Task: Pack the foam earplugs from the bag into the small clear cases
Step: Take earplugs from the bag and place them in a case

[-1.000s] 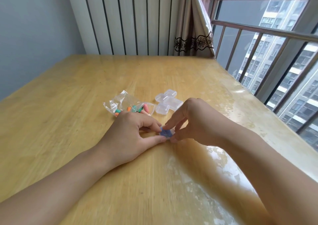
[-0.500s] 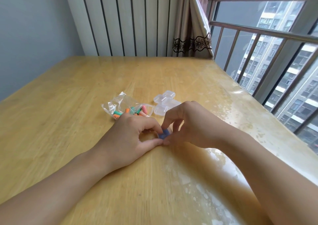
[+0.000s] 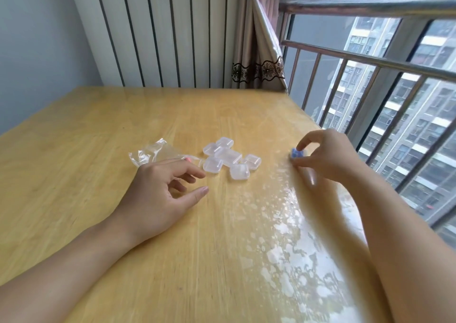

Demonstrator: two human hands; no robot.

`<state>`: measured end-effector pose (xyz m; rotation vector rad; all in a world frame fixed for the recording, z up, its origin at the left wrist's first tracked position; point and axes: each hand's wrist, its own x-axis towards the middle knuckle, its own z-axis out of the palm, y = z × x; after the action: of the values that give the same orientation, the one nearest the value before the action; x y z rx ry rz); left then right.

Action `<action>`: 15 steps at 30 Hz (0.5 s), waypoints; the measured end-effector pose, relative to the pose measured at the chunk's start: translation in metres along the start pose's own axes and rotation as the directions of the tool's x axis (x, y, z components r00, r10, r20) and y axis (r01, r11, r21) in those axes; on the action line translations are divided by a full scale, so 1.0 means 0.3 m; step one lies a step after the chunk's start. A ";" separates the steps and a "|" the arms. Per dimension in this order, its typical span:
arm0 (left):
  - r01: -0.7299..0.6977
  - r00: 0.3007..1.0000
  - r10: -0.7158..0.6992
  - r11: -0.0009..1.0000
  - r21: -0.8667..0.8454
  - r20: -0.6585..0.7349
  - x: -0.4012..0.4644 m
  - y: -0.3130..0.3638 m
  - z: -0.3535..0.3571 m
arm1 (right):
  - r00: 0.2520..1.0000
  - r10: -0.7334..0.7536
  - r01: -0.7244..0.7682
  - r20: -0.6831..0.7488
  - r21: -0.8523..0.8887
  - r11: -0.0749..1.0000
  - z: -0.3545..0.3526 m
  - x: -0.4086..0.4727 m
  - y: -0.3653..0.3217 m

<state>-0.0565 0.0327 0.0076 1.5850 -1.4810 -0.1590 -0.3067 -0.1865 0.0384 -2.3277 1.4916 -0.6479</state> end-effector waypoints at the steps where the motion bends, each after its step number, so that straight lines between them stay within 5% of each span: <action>1: -0.003 1.000 0.003 1.000 -0.003 0.002 0.000 0.000 -0.001 | 0.998 -0.030 0.029 -0.050 -0.034 0.999 -0.009 -0.010 -0.022; 3: -0.019 1.000 0.019 1.000 -0.001 0.000 -0.001 0.006 -0.001 | 0.984 -0.136 0.140 -0.115 0.026 0.990 -0.007 -0.043 -0.094; 6: -0.036 0.999 0.037 0.999 0.006 -0.024 -0.003 0.014 -0.005 | 0.928 -0.348 0.316 0.130 0.216 0.924 0.053 -0.108 -0.214; 8: -0.037 0.998 0.037 0.999 0.005 -0.041 0.000 0.015 -0.008 | 0.890 -0.388 0.363 0.238 0.146 0.920 0.113 -0.120 -0.233; 11: -0.028 0.999 0.028 1.000 0.009 -0.045 0.001 0.013 -0.016 | 0.904 -0.375 0.385 0.207 -0.010 0.923 0.159 -0.109 -0.228; 15: -0.013 1.000 0.013 1.000 0.014 -0.021 -0.001 0.015 -0.011 | 0.901 -0.398 0.399 0.175 0.029 0.916 0.166 -0.119 -0.247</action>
<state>-0.0578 0.0354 0.0124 1.5835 -1.4786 -0.1243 -0.2362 -0.1227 0.0238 -2.6435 0.9462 -0.5087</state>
